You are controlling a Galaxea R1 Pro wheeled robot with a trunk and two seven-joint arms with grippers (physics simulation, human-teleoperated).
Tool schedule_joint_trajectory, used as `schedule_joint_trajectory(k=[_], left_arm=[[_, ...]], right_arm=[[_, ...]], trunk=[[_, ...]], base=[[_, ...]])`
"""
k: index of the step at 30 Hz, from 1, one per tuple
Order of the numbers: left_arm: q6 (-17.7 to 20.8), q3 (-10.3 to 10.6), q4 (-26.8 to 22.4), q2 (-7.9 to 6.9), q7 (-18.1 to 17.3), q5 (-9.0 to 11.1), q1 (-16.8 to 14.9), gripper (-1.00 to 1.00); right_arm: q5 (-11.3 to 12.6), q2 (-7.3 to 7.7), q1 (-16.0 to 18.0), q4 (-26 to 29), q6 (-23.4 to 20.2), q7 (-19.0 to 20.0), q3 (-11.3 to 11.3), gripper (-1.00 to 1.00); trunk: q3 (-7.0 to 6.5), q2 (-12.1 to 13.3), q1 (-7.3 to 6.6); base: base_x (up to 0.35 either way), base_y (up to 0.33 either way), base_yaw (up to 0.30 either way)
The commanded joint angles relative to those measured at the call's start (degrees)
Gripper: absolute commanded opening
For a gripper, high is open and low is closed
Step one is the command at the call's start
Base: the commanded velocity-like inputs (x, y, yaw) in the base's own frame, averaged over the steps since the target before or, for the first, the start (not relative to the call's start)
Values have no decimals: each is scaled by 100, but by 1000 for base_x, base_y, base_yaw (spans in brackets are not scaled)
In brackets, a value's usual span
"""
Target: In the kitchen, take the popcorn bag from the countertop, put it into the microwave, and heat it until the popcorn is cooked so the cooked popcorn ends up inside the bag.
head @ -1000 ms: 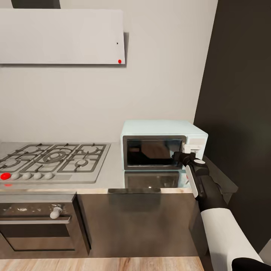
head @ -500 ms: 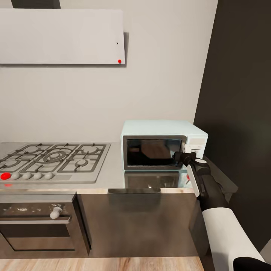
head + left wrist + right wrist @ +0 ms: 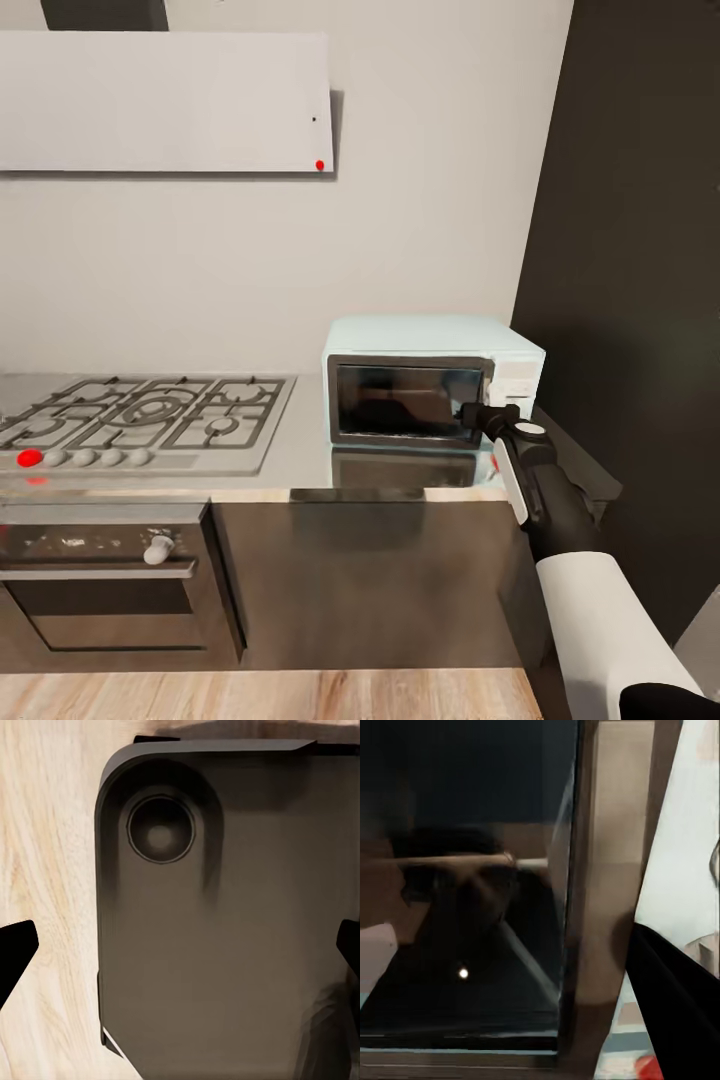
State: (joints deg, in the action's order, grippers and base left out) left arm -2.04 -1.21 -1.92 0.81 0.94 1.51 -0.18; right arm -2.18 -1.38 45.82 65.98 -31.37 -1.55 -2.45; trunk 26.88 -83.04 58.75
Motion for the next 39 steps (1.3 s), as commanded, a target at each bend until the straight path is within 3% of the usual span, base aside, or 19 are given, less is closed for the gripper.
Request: schedule_joint_trajectory(k=[1, 14, 35, 36, 39], left_arm=[[-19, -11, -1, 4, 10, 16, 0, 100], [-24, -11, -1, -1, 3, 16, 0, 100], [-15, -11, -1, -10, -6, 16, 0, 100], [-15, -11, -1, -10, -6, 16, 0, 100], [-15, -11, -1, -10, -7, 16, 0, 100]], right_arm=[[-195, -2, 6, 11, -27, 14, -141, -100], [-195, -2, 6, 11, -9, 7, -141, -100], [-195, -2, 6, 10, -61, 23, -141, -100], [-195, -2, 6, 10, -58, 23, -141, 100], [-196, -2, 6, 11, -61, 23, -141, 100]], trunk=[[5, -4, -3], [5, -4, -3], [5, -4, -3], [5, -4, -3], [5, -4, -3]], base=[[-267, 0, 0], [-307, 0, 0], [-6, 0, 0], [0, 0, 0], [0, 0, 0]])
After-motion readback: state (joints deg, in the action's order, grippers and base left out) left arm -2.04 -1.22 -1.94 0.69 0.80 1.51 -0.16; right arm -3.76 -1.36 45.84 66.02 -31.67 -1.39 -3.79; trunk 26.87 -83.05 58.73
